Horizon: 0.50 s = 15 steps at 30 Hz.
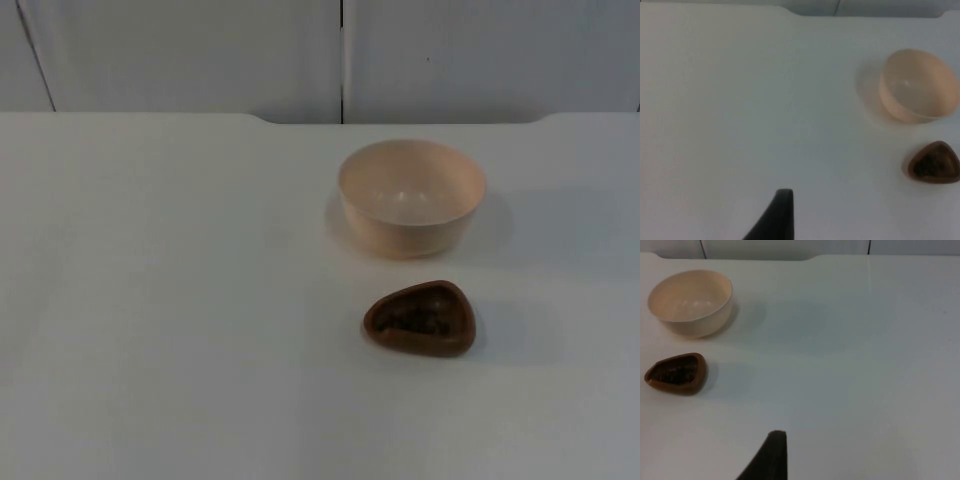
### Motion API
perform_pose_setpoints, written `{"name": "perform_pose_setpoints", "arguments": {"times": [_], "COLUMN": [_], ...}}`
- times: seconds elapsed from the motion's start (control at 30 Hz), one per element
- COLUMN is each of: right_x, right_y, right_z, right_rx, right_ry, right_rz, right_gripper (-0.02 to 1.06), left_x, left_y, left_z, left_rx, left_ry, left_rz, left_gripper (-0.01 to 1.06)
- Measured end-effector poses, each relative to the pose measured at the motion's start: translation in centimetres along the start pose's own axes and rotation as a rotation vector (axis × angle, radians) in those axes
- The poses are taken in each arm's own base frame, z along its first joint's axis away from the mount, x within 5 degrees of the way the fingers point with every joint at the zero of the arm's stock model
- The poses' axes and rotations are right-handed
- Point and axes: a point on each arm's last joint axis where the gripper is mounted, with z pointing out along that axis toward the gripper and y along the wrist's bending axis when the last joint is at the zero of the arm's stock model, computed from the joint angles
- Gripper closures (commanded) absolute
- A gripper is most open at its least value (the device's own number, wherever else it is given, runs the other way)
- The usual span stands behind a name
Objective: Pick up the bowl with the left hand and pour the coffee beans from the cup into the bowl with the right hand.
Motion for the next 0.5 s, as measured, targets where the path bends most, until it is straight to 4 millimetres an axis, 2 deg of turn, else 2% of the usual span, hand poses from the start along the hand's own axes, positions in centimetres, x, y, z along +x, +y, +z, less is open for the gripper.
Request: {"name": "perform_pose_setpoints", "arguments": {"times": [0.5], "right_x": [0.0], "right_y": [0.0], "right_z": [0.0], "right_rx": [0.0], "right_ry": [0.0], "right_rz": [0.0], "right_gripper": [-0.01], "left_x": [-0.7], "left_y": [-0.3], "left_z": [3.5], "left_rx": [0.107], "left_ry": [0.081], "left_rz": [-0.011], "left_gripper": [0.04]}}
